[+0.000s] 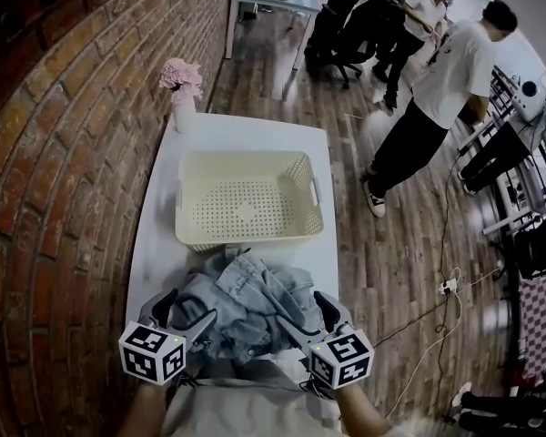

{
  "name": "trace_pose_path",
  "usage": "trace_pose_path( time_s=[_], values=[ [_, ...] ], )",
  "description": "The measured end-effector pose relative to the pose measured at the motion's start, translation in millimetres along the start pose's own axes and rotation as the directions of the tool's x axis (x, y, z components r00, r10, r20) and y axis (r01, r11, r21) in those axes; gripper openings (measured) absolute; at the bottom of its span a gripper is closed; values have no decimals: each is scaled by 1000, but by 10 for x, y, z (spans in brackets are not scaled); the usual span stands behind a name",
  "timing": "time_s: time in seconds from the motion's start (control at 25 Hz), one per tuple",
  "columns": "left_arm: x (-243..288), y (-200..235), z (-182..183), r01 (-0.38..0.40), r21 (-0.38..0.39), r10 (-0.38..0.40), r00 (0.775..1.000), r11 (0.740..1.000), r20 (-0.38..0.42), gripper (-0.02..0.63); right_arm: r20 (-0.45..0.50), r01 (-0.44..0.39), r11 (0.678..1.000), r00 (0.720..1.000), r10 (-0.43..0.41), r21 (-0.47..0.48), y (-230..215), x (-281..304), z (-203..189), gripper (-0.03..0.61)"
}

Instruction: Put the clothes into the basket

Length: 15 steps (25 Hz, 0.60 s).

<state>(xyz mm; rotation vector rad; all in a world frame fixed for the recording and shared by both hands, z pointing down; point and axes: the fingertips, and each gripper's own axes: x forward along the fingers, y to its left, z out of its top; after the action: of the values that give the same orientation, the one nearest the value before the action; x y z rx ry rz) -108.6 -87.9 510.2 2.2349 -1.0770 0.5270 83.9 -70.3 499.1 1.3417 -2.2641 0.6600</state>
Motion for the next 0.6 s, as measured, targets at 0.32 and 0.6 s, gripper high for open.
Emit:
trace_pose_path(
  time_s=[0.32,0.6],
  values=[
    [124,3,-210,32,2,-31,996,999,-78,476,-99,-24,998,995,30,58,-180,121,-262,506],
    [335,58,-387,64,0,-63,982,998,-176,539,-246,-59,997,967,70,53,-337,381,-620,557]
  ],
)
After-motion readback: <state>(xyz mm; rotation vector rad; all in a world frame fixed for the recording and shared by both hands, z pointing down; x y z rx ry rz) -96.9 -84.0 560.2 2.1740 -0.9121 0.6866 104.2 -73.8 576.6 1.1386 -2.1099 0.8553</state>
